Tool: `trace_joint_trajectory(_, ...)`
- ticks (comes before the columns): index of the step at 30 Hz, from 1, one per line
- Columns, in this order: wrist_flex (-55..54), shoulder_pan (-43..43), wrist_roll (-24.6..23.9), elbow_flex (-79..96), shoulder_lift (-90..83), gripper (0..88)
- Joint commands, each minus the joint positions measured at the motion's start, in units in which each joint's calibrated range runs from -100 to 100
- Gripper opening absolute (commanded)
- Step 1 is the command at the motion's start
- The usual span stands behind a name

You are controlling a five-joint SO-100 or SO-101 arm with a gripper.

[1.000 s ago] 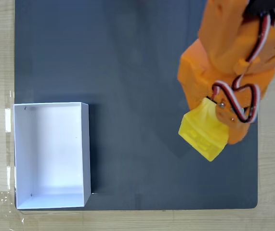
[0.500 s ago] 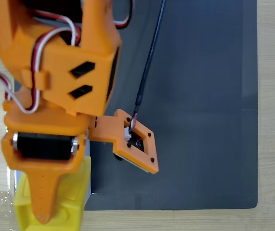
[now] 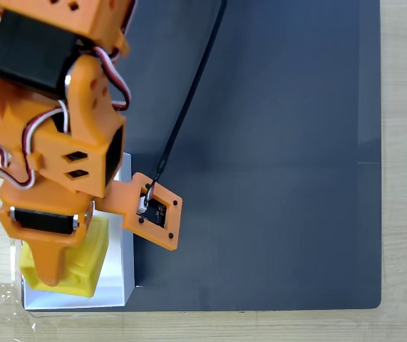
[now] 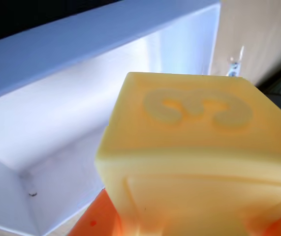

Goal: Grasp a yellow block and put it in the box

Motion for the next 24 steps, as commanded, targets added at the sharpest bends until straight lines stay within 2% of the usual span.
trace_joint_trajectory(1,-1.20,0.12,0.21,-2.61,0.60,21.3)
trace_joint_trajectory(9,-0.94,0.12,0.27,-3.15,3.99,22.5)
trace_joint_trajectory(16,-0.33,0.29,3.05,-2.52,3.99,39.3)
trace_joint_trajectory(24,-0.33,0.37,3.00,-3.15,0.85,39.7)
